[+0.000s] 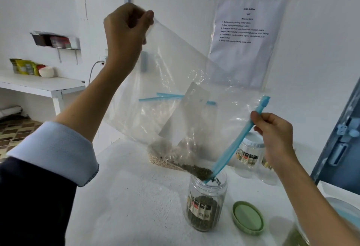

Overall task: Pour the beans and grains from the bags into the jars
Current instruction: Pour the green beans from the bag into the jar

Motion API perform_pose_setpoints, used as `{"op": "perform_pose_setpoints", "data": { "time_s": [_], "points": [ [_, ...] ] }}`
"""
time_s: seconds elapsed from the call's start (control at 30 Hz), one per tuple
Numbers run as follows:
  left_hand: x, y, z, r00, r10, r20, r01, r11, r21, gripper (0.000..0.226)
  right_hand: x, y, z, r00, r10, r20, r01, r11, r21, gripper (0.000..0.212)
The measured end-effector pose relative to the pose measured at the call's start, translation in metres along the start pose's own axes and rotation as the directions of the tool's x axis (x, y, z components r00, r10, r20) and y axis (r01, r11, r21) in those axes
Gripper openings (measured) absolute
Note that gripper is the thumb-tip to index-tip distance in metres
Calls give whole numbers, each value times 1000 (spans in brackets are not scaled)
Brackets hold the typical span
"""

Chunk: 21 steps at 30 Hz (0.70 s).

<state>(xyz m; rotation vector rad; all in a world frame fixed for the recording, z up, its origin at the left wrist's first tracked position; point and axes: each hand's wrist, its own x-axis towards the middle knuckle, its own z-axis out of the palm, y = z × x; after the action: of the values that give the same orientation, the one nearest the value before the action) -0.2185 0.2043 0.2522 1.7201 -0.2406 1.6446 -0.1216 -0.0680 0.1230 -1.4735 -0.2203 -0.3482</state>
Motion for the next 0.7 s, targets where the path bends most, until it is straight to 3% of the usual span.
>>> {"op": "perform_pose_setpoints", "data": {
  "time_s": [0.33, 0.4, 0.7],
  "points": [
    [0, 5, 9, 999, 14, 44, -15, 999, 34, 18, 0, 4, -5, 999, 26, -47, -24, 999, 44, 16],
    [1, 5, 9, 997, 11, 71, -14, 998, 54, 16, -1, 3, -7, 999, 44, 12, -44, 999, -1, 14],
    [3, 13, 13, 980, -21, 195, -1, 994, 111, 17, -2, 12, -12, 998, 48, -41, -47, 999, 26, 15]
  ]
}}
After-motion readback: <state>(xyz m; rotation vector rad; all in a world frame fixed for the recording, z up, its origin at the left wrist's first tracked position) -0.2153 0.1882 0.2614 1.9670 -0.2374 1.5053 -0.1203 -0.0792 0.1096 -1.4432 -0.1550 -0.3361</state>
